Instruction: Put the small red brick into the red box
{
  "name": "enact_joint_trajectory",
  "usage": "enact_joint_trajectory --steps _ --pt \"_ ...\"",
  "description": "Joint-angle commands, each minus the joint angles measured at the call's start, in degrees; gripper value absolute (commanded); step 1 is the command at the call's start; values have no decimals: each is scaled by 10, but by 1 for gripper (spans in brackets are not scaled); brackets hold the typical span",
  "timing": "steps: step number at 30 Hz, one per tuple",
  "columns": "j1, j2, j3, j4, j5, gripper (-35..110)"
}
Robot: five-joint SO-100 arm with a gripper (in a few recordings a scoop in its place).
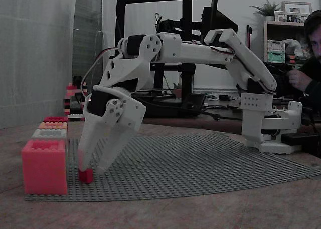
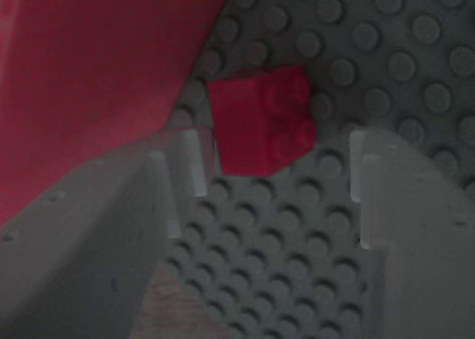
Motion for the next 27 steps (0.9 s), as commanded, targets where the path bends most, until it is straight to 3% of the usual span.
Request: enact_joint_trajectory --steps 1,11,18,27 --pt "-13 25 -44 -11 -4 16" --pt "-13 -6 -73 -16 -6 14" --pt "-13 -10 -78 -26 -2 0" --pt "-13 34 -77 3 27 0"
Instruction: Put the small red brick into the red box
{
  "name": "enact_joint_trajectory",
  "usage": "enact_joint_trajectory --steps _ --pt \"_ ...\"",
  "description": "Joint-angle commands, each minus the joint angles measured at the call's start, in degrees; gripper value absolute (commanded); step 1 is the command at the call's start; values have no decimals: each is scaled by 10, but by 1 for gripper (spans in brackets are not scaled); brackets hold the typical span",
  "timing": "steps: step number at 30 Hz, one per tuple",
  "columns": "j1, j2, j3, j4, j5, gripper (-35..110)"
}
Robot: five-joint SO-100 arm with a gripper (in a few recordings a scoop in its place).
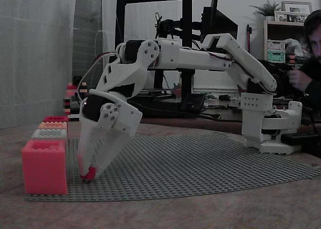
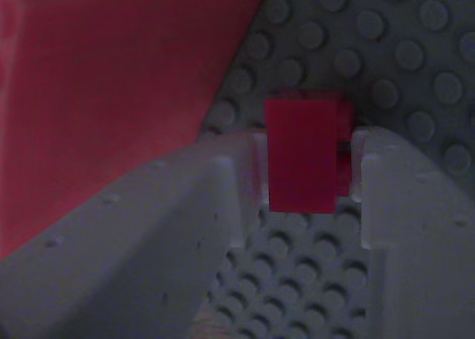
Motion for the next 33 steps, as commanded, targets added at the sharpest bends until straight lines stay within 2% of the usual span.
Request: enact_joint_trajectory --steps 1,9,14,22,33 --pt "-12 90 -31 22 7 0" --pt "-10 268 68 46 73 0" --pt "34 344 88 45 173 0" --pt "181 335 75 25 255 0" --pt "337 185 -79 13 233 0"
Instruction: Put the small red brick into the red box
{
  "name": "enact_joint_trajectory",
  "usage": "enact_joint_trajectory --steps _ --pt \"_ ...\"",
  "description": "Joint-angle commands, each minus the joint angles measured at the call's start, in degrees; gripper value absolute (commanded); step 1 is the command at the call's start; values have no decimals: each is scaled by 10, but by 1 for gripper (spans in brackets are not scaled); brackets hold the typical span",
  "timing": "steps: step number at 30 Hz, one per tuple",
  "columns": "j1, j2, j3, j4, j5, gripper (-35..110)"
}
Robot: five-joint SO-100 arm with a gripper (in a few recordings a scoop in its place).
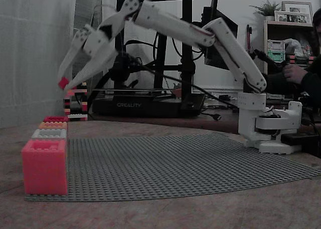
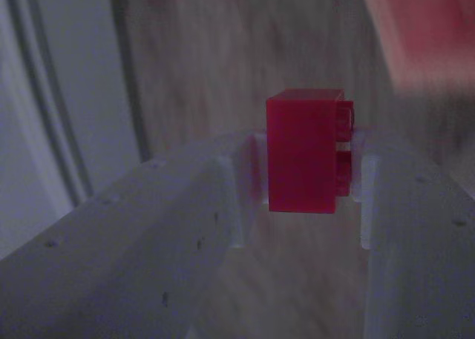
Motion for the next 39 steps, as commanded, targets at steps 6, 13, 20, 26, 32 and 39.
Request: enact_joint_trajectory --steps 6,13,20,26,32,39 --pt "91 -80 -166 -27 -24 0" --pt "124 -156 -263 -30 -33 0" --pt "156 -183 -279 -37 -40 0" --pt "174 -198 -279 -53 -49 0" --pt "170 -208 -262 -92 -61 0" --pt "160 -215 -259 -107 -67 1"
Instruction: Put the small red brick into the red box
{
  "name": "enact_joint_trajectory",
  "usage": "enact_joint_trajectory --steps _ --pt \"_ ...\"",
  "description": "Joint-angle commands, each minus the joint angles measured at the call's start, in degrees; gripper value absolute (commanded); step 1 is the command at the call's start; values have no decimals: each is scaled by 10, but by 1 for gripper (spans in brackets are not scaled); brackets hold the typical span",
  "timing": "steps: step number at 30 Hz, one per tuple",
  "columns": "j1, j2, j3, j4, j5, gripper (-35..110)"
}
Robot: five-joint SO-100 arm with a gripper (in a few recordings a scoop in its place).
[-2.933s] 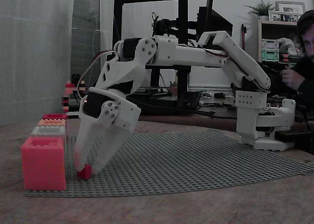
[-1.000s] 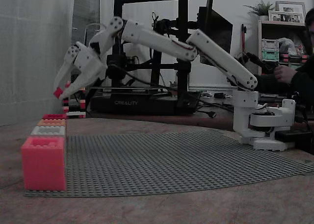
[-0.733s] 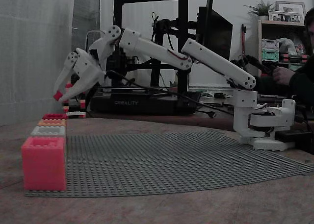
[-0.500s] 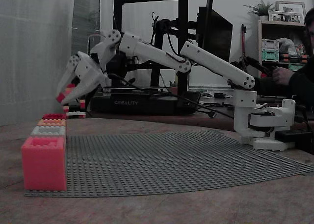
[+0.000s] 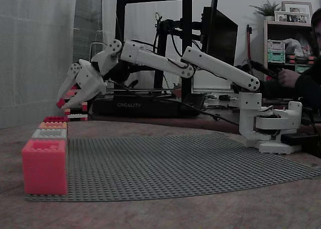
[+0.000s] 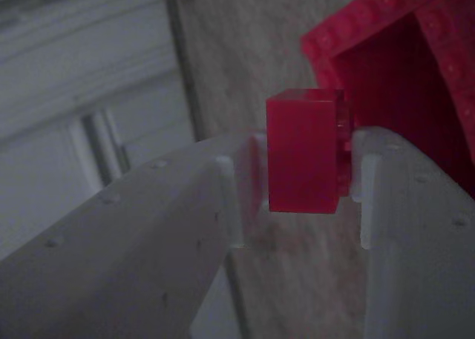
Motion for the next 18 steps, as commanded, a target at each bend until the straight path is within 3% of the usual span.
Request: enact_joint_trajectory --steps 1,11,18 --pt "-5 30 -33 -11 -10 1" --pt "-13 33 -15 -10 -12 14" --pt "-20 113 66 -8 -5 3"
